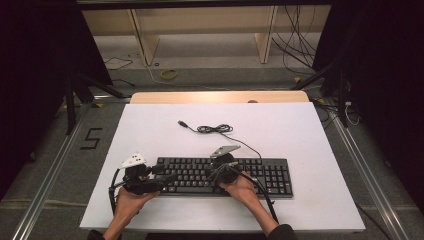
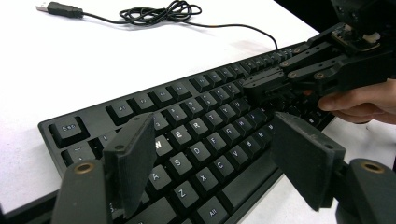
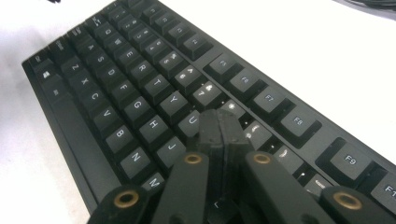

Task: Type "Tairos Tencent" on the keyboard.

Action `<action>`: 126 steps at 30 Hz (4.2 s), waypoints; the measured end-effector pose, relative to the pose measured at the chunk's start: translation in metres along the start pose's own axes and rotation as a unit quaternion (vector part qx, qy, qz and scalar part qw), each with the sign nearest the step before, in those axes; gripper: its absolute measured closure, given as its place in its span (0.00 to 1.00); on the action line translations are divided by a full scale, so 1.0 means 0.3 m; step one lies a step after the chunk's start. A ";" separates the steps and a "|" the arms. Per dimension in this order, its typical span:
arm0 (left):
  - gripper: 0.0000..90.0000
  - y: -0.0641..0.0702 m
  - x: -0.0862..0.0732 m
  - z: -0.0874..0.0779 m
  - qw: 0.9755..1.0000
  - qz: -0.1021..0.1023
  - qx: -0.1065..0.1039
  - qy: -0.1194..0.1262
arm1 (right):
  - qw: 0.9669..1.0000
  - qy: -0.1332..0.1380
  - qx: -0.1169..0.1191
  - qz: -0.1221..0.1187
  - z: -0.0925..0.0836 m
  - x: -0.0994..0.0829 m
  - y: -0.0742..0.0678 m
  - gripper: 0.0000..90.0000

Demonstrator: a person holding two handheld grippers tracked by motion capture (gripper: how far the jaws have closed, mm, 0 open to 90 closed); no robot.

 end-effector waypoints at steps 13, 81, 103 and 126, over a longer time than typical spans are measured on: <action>0.34 -0.003 0.000 0.001 1.000 0.000 0.001 -0.001 | 0.999 0.032 0.013 0.022 -0.053 0.013 0.019 0.91; 0.91 -0.001 0.067 0.187 0.993 0.058 0.007 -0.106 | 0.996 0.077 0.035 0.034 -0.180 -0.036 0.038 0.44; 0.99 -0.006 0.047 0.226 0.988 0.062 0.022 -0.136 | 0.996 0.077 0.036 0.033 -0.184 -0.038 0.035 0.44; 0.50 0.008 0.076 0.179 0.996 0.029 -0.021 -0.083 | 0.996 0.080 0.031 0.037 -0.184 -0.035 0.044 0.44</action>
Point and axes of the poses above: each handheld gripper's, and its own axes: z roughly forward along the jaws, x roughly out of its top, y roughly to its right, the point moved 2 cm from there along z, roughly forward along the jaws, and after that the axes turned 5 degrees about -x, right-handed, at the moved point
